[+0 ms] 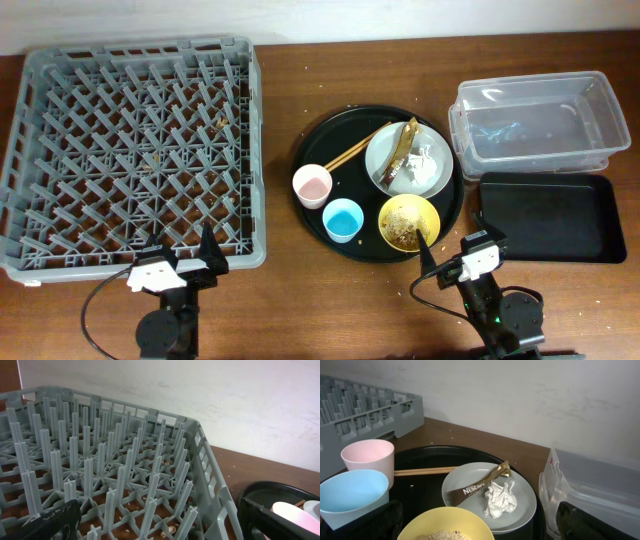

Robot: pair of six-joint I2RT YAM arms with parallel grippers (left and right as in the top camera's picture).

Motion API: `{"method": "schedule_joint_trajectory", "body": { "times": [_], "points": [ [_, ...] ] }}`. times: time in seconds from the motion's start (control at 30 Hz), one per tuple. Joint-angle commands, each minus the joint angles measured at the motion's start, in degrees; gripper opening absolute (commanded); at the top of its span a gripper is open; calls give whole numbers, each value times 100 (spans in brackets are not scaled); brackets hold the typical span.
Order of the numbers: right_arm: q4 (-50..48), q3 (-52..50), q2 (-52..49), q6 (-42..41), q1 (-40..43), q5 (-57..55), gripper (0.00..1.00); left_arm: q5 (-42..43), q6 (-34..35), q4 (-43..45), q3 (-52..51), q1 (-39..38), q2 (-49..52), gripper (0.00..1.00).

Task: Sort waste into correct bins and load items into the dishwasher rack
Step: 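Move the right gripper toward the white plate's Nescafé stick and foil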

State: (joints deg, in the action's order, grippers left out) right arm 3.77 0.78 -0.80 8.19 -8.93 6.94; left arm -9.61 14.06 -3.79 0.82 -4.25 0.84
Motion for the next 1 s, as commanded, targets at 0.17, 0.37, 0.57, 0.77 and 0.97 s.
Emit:
{"method": "schedule_joint_trajectory", "body": {
  "times": [0.17, 0.37, 0.57, 0.77, 0.97],
  "points": [
    [2, -46, 39, 39, 33, -7, 98, 39, -68, 4, -33, 31, -44, 99],
    [2, -46, 39, 39, 33, -7, 98, 39, -68, 4, -33, 31, -44, 99],
    [9, 190, 28, -1082, 33, 503, 98, 470, -68, 595, -28, 31, -44, 99],
    [3156, 4601, -3574, -1082, 33, 511, 99, 951, -74, -892, 2763, 31, 1784, 99],
    [5110, 7060, -7318, -1261, 33, 1263, 89, 2321, -90, -3740, 5687, 31, 4767, 99]
  ]
}}
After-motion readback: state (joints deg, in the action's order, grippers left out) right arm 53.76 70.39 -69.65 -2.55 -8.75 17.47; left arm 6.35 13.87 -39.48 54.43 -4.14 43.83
